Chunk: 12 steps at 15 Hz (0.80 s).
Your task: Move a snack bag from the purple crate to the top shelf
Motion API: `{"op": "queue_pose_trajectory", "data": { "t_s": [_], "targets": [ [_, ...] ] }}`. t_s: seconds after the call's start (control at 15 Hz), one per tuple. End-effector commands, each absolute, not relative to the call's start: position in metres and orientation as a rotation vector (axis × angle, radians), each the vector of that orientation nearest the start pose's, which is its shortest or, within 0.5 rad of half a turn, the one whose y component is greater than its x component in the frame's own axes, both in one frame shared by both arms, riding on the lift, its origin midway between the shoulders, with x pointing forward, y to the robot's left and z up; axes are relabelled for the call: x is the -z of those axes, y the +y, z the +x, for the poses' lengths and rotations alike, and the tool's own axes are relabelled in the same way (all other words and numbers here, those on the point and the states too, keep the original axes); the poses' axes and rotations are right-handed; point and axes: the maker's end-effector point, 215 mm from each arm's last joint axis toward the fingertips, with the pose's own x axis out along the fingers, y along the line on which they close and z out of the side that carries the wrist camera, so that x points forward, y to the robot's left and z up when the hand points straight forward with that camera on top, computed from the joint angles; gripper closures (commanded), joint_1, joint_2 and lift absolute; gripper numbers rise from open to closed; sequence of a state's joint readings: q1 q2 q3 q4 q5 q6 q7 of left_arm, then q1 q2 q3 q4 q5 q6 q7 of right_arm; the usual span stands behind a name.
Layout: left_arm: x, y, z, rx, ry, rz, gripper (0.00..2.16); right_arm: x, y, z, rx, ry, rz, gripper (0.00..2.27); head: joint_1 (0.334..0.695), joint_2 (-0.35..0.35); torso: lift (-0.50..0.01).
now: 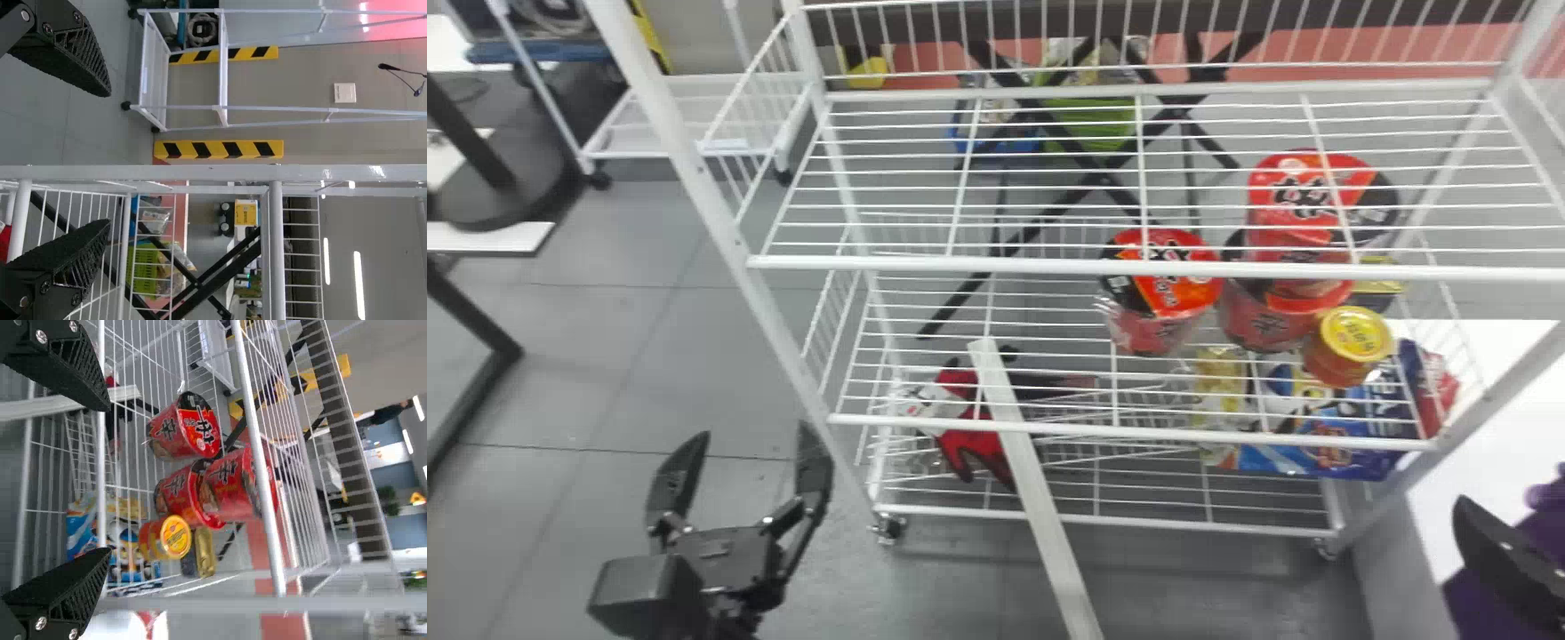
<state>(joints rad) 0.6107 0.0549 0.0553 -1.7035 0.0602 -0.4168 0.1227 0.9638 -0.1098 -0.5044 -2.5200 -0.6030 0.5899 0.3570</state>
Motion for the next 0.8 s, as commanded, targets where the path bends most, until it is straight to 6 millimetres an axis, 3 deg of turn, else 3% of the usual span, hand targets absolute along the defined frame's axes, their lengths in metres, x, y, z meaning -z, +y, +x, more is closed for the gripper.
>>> {"op": "queue_pose_trajectory", "data": {
  "t_s": [0.0, 0.2, 0.27, 0.47, 0.6, 0.73],
  "targets": [
    [0.439, 0.300, 0.370, -0.164, 0.058, 0.024, 0.15, 0.352, -0.344, 0.255, -0.147, 0.558, 0.416, 0.04, 0.695, -0.001, -0.452],
    [0.444, 0.295, 0.373, -0.158, 0.065, 0.020, 0.15, 0.334, -0.383, 0.214, -0.122, 0.682, 0.600, 0.04, 0.695, -0.071, -0.452],
    [0.445, 0.293, 0.373, -0.155, 0.067, 0.020, 0.15, 0.328, -0.404, 0.199, -0.055, 0.698, 0.654, 0.04, 0.695, -0.094, -0.452],
    [0.448, 0.283, 0.378, -0.137, 0.069, 0.016, 0.15, 0.275, -0.505, 0.199, 0.127, 0.402, 0.688, 0.03, 0.695, -0.249, -0.452],
    [0.452, 0.282, 0.377, -0.136, 0.074, 0.013, 0.15, 0.295, -0.547, 0.175, 0.224, 0.404, 0.747, 0.03, 0.695, -0.350, -0.452],
    [0.453, 0.281, 0.376, -0.134, 0.077, 0.014, 0.15, 0.333, -0.576, 0.148, 0.320, 0.490, 0.797, 0.03, 0.695, -0.350, -0.452]
  ]
}}
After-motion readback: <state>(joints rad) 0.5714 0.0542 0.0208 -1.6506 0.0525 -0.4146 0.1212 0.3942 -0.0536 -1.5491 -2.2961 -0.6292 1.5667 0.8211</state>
